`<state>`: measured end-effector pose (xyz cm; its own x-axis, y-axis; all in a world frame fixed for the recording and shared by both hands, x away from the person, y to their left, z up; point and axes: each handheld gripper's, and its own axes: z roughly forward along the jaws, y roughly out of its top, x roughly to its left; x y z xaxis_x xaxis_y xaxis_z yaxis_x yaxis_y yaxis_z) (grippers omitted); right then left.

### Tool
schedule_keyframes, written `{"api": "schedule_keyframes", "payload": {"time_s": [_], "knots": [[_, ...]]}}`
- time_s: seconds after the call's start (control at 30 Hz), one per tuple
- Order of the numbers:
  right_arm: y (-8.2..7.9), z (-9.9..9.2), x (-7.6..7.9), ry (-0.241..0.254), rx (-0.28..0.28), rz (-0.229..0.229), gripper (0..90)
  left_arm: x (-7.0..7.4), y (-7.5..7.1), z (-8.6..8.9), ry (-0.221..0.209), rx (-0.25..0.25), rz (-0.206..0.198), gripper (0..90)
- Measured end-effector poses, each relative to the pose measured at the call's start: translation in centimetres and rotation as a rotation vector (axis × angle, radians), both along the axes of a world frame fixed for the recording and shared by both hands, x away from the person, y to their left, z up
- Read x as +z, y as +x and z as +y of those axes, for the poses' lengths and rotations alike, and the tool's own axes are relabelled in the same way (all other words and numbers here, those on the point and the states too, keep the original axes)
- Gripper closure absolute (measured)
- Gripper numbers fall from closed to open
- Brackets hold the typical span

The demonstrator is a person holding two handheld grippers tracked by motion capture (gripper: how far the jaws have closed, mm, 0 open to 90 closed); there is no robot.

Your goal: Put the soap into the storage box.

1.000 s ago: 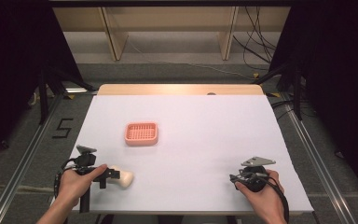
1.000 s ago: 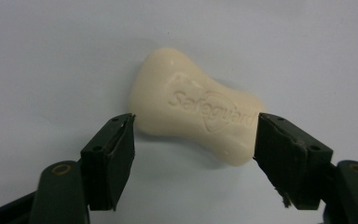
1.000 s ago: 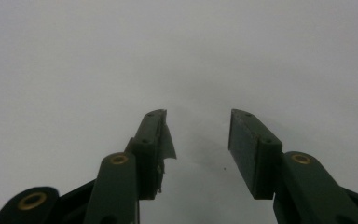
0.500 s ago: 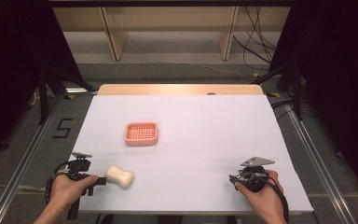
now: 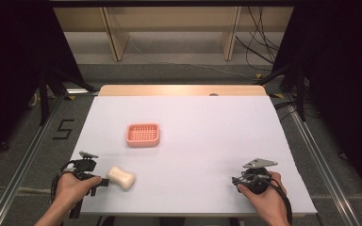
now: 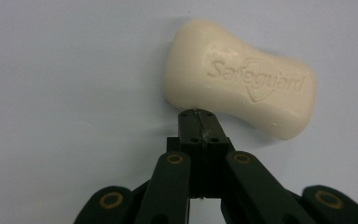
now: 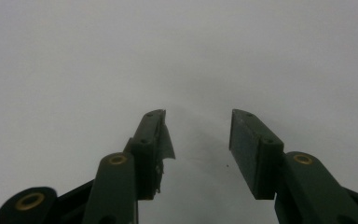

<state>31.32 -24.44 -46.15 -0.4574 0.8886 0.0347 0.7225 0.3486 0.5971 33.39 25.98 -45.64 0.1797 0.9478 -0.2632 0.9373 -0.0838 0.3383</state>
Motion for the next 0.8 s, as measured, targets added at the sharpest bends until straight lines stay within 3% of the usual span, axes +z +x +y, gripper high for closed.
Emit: {"api": "schedule_keyframes", "payload": {"time_s": [0.4, 0.73, 0.8], "knots": [[0.0, 0.0, -0.1, 0.004, 0.0, 0.001, 55.7, -0.1, 1.5, -0.6, 0.027, -0.024, -0.001, 89.3], [0.0, 0.0, -0.1, 0.004, -0.002, 0.003, 55.4, -0.1, 2.4, -1.2, 0.015, -0.017, -0.003, 89.0], [0.0, 0.0, -0.1, 0.002, 0.0, 0.007, 55.4, 0.0, 2.6, -1.3, 0.015, -0.026, 0.013, 88.5]]}}
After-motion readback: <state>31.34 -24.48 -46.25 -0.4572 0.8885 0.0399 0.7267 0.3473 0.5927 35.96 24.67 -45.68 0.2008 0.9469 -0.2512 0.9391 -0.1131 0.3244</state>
